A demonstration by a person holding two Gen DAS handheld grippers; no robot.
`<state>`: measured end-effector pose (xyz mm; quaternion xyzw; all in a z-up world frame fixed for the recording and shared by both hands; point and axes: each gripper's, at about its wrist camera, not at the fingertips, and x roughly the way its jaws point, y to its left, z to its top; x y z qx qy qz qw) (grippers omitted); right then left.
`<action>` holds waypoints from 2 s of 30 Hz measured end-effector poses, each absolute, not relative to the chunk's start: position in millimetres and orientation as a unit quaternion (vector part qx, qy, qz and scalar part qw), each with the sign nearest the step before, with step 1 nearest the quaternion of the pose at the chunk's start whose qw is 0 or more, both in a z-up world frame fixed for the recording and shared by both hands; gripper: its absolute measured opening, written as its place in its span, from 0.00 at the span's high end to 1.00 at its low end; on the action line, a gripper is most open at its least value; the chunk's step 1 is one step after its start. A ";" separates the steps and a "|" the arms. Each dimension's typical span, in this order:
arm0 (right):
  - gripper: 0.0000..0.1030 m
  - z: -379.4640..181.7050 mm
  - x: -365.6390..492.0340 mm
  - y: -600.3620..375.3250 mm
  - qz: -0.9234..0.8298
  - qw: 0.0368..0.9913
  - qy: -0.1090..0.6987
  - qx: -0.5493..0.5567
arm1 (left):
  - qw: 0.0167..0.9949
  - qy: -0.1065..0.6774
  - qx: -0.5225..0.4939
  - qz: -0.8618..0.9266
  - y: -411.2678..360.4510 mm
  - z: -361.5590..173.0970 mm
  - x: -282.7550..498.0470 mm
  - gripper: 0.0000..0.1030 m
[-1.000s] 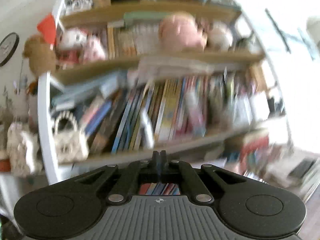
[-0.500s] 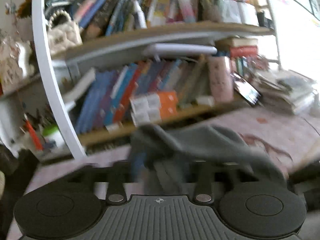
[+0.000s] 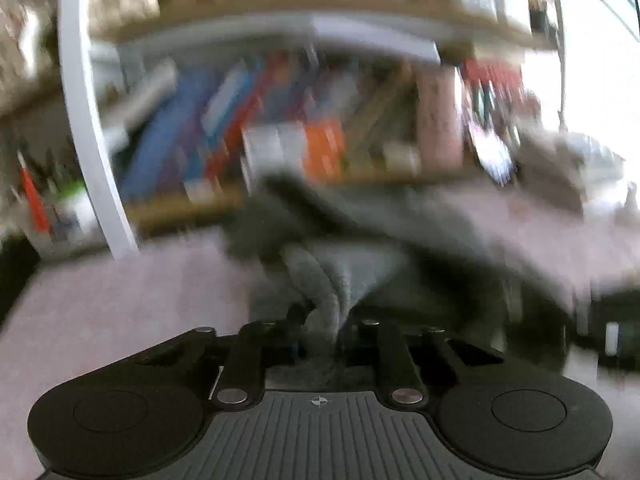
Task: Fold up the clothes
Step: 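Lift the sweatshirt with both tools and shake it open in the air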
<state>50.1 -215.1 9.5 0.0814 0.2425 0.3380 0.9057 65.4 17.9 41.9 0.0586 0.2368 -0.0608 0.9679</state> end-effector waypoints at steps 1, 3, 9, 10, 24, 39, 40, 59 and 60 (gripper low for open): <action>0.93 10.0 48.8 -216.5 0.344 0.903 0.240 0.086 | 0.975 0.208 0.054 -0.052 19.7 60.0 68.6 0.86; 0.94 11.5 44.5 -219.1 0.368 0.895 0.232 0.099 | 0.987 0.151 0.051 -0.037 16.8 99.6 73.7 0.87; 0.94 12.5 43.0 -218.1 0.482 0.819 0.260 0.172 | 0.979 -0.022 0.195 0.047 -36.0 150.8 66.8 0.87; 0.94 11.0 43.2 -216.1 0.492 0.808 0.268 0.179 | 0.977 -0.028 0.203 0.056 -39.0 150.8 69.7 0.87; 0.89 -15.1 48.6 -182.5 0.468 0.793 0.373 0.109 | 0.951 0.190 0.207 0.126 39.2 59.3 139.4 0.13; 0.65 7.7 43.0 -203.2 0.371 0.889 0.255 0.083 | 0.949 0.286 0.070 0.112 91.2 10.8 55.4 0.24; 0.65 7.6 43.0 -202.0 0.365 0.894 0.250 0.074 | 0.948 0.293 0.056 0.108 93.4 9.5 56.7 0.30; 0.66 0.8 47.5 -204.6 0.339 0.902 0.257 0.072 | 0.932 0.266 -0.241 0.059 132.3 5.7 59.8 0.47; 0.66 1.3 47.0 -205.1 0.338 0.903 0.255 0.074 | 0.932 0.255 -0.251 0.053 133.6 8.0 54.8 0.47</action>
